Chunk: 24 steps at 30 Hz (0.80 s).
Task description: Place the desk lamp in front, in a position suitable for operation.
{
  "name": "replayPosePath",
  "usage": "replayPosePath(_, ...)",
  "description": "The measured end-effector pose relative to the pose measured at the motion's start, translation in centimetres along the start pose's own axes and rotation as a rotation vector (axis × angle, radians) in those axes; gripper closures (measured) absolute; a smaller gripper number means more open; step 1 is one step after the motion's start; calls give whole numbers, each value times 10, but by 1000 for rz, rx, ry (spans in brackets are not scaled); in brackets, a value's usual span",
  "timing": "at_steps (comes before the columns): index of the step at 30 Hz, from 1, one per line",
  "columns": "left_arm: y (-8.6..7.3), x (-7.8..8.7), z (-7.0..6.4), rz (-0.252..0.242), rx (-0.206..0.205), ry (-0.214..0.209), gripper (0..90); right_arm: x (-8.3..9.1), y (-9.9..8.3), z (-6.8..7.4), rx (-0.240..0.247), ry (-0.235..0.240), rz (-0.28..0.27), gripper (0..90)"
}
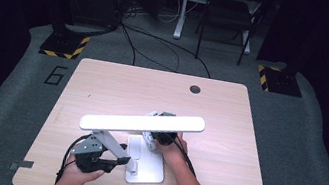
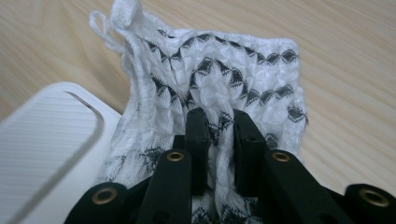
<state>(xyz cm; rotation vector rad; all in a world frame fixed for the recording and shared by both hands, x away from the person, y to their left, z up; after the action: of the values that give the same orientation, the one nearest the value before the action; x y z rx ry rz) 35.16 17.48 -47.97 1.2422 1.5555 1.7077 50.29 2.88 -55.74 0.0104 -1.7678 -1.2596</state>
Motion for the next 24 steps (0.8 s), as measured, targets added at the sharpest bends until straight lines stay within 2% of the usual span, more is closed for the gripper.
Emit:
replayPosePath(4,0,0,1,2,0,-1,534,8,-9,-12,-18,-19,-1,786)
replayPosePath(5,0,0,0,2,0,0,534,10,-10,-15,-7,-25,-7,786)
replayPosePath(10,0,-1,0,-7,2,5,534,17,-21,-25,-30,-42,12,786)
replayPosePath(15,0,-1,0,-4,2,19,534,24,-28,-25,-36,-37,2,786)
replayPosePath(21,0,-2,1,-6,0,20,534,27,-30,-22,-6,-19,7,788)
replayPosePath(22,1,-2,1,-7,-2,18,534,27,-30,-21,-22,-25,6,790)
replayPosePath(24,1,-2,1,-8,-1,20,534,27,-30,-21,-22,-24,6,791)
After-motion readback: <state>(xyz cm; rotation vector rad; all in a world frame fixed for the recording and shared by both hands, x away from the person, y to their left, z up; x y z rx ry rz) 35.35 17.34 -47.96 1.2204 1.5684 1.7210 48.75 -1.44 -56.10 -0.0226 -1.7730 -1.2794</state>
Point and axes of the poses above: each handheld gripper's, and its own axes: x roughly backward along the jaws, y roughly out of its top, z roughly to its left, the point moved 7 cm from there along -x, roughly forward along the jaws, and after that the axes turned 4 degrees about -z, right-handed, at the moved point
